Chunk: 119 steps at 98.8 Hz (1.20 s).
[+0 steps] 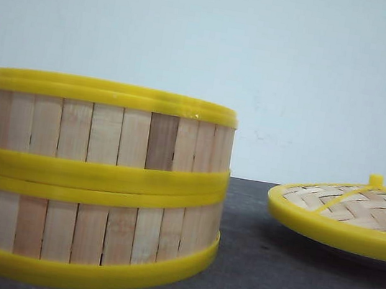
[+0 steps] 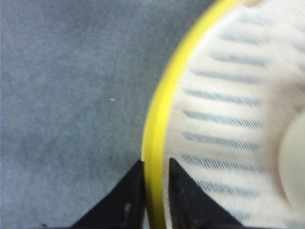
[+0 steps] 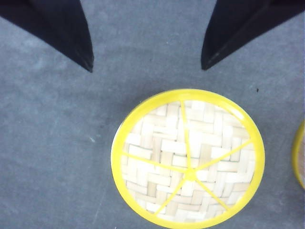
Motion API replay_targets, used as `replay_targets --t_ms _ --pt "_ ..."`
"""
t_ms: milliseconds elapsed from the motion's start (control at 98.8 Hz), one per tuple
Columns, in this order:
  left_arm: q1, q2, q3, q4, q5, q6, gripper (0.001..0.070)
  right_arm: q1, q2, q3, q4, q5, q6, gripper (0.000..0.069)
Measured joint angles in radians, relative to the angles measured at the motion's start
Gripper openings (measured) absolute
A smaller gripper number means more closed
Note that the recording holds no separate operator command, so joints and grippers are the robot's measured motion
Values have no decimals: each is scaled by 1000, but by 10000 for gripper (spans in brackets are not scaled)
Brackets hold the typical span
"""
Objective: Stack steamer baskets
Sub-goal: 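Grasp the rim of another bun-filled basket with the left gripper, then lift the basket with the left gripper and move it over the stack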
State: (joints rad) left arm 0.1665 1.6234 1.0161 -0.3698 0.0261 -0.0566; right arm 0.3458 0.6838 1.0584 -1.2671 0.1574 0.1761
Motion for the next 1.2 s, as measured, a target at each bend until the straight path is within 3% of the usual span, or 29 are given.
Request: replay_targets --t_ms 253,486,749,982,1205 --pt "1 10 32 -23 12 1 28 0 -1 0 0 -2 8 440" --pt "1 14 194 -144 35 15 28 0 0 0 0 -52 8 440" --pt "3 14 460 -357 117 17 28 0 0 0 25 -53 5 440" --pt "-14 14 658 -581 261 46 28 0 0 0 59 -53 3 440" --pt "-93 -29 681 -669 267 86 28 0 0 0 77 -53 0 440"
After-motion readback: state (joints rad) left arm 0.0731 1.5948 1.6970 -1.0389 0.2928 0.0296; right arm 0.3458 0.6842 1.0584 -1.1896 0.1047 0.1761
